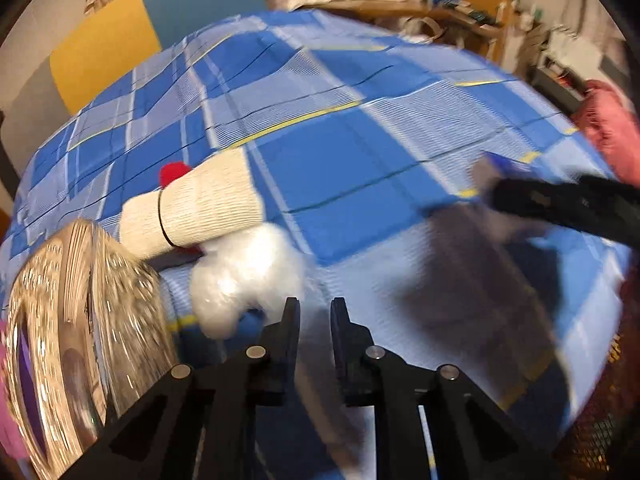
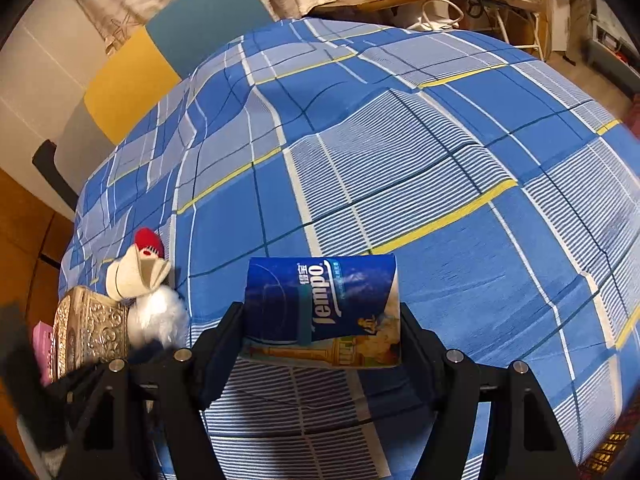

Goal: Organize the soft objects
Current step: 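Lift the tissue pack with the right tool while the left tool reaches the white fluffy ball, then grasp the white fluffy plastic-wrapped ball with the left tool and lift it, then carry the fluffy ball and tissue pack into the gold tray with both tools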

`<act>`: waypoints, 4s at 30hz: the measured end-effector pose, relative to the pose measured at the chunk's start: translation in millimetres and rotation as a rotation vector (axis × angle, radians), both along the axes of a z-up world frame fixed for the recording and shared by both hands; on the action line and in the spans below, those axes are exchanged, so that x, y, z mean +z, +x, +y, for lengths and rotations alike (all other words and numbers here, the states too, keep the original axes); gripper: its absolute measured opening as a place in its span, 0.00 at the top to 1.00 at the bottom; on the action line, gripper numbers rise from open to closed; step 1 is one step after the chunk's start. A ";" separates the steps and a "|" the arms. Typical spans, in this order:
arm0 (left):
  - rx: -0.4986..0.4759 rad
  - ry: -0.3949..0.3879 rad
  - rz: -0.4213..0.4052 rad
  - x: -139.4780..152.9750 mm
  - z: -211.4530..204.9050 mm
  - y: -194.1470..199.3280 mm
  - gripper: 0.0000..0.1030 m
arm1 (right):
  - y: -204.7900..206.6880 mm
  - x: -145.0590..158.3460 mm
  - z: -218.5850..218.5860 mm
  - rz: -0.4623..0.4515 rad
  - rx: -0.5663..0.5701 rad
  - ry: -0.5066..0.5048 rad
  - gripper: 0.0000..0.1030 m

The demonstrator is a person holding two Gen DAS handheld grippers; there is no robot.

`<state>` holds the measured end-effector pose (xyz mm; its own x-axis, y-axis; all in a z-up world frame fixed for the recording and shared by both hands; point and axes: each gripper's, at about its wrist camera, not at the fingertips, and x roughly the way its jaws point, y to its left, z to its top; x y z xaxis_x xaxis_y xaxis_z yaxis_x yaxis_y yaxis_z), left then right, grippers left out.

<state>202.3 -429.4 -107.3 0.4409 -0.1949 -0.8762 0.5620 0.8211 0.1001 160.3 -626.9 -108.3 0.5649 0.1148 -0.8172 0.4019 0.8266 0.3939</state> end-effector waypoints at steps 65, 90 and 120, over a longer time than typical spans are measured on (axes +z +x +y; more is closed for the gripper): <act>-0.118 -0.549 -0.105 101.3 155.1 -113.5 0.92 | -3.4 -4.0 -0.5 0.010 -0.020 -0.022 0.29; 0.277 -0.493 0.009 24.9 353.2 -30.9 0.92 | -98.0 62.4 78.4 -0.243 -0.076 -0.059 0.29; 0.376 -0.548 -0.026 38.4 422.1 -54.4 0.61 | -119.8 153.3 294.1 -0.483 0.366 -0.136 0.29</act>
